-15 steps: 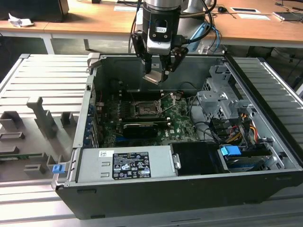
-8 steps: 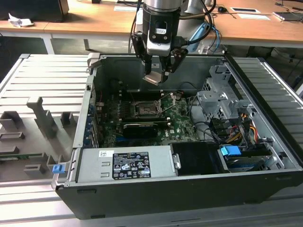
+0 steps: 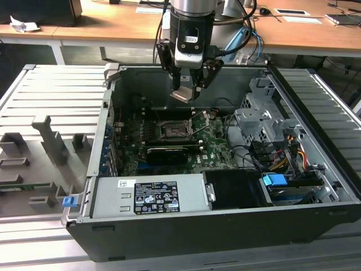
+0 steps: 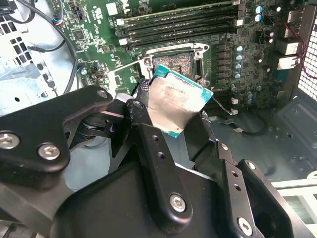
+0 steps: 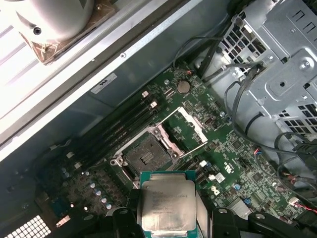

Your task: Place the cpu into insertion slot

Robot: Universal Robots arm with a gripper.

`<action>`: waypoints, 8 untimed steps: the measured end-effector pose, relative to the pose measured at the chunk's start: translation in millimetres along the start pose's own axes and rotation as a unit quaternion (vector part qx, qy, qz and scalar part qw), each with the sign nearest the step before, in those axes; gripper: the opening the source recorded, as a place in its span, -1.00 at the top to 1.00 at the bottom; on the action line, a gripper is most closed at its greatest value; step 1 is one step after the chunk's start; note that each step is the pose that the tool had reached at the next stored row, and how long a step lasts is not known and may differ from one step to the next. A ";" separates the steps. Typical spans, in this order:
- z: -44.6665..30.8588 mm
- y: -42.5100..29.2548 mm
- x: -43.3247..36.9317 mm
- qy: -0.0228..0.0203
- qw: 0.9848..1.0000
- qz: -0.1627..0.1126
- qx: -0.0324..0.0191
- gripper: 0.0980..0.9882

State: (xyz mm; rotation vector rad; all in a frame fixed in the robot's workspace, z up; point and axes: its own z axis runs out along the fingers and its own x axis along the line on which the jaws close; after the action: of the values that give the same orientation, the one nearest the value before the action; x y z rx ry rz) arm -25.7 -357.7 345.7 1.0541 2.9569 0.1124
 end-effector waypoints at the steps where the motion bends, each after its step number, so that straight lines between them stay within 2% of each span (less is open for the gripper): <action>1: 0.2 0.0 0.0 0.000 1.000 0.002 0.000 0.03; 8: 1.8 -0.2 0.0 -0.003 0.999 0.032 0.000 0.03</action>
State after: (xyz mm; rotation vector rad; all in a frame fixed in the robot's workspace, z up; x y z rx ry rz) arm -25.7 -357.8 343.9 1.1485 2.9180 0.1078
